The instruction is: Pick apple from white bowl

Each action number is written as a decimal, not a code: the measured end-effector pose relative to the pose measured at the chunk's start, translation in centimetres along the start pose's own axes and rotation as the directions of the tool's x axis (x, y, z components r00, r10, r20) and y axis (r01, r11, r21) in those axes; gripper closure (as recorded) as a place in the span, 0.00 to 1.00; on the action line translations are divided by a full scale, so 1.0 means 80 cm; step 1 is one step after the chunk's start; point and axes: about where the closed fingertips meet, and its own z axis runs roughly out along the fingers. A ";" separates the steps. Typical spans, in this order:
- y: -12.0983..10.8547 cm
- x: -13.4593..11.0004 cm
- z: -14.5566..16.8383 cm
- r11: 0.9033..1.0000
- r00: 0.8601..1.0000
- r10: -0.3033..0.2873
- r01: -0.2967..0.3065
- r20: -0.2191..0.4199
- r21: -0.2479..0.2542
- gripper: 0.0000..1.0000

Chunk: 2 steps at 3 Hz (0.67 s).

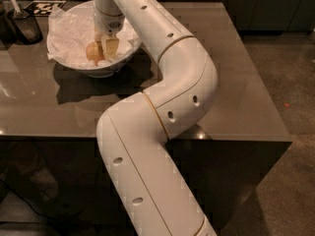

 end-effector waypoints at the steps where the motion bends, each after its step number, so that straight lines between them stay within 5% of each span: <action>1: -0.003 0.006 0.002 0.999 0.999 0.024 -0.025 0.024 0.020 0.96; 2: -0.016 0.013 0.007 0.992 0.988 0.085 -0.096 0.125 0.087 1.00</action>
Offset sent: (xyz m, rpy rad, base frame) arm -0.0319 -0.0044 -0.0281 0.3884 -0.0239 -0.1292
